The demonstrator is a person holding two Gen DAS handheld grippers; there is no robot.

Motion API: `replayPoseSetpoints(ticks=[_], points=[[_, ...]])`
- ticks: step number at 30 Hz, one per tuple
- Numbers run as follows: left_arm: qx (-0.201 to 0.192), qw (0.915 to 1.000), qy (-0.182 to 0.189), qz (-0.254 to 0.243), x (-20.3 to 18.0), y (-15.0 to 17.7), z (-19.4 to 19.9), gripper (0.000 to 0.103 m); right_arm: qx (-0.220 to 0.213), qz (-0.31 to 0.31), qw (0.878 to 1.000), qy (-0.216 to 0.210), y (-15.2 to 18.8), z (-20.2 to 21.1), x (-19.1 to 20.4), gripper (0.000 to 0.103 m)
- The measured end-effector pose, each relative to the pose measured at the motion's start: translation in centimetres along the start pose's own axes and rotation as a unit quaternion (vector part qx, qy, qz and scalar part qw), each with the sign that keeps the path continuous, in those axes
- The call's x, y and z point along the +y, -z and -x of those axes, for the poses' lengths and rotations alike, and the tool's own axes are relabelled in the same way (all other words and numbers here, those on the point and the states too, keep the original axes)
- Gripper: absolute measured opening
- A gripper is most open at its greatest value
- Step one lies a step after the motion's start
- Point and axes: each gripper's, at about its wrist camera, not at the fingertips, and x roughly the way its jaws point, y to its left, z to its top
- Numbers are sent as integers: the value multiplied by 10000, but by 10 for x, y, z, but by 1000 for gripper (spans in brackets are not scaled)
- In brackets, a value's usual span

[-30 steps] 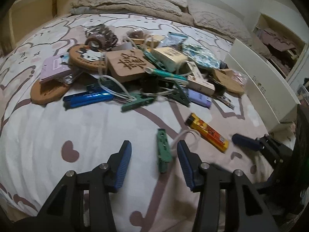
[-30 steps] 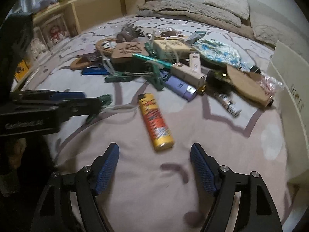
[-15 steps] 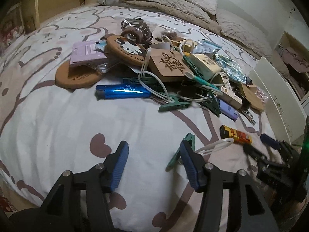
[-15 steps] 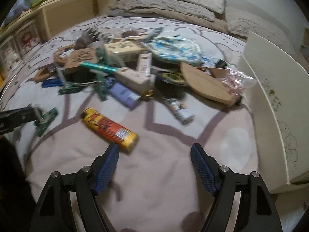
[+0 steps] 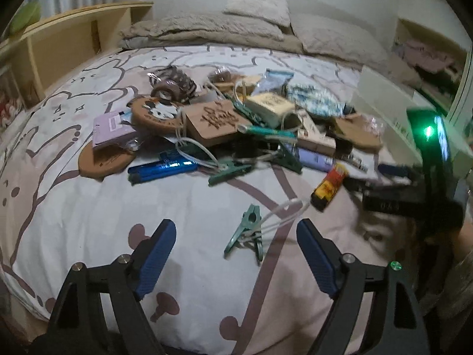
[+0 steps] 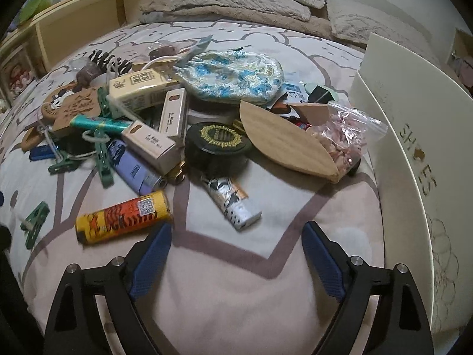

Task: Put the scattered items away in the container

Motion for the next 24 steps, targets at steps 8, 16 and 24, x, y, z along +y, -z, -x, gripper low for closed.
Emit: replayPoseSetpoints(ticks=[8,16,24], points=[[423,9991,5,-81,-6,7,-23,84,-17,-89,9999,-66,0,-4,-4,96],[419,9991,117,14,-5,6,-29,56,-196,-82,9992,-334,11,5,-7,99],[330,9987,336,170,0,4,-25,29,-299,236,9979,-522,19,14,4,99]])
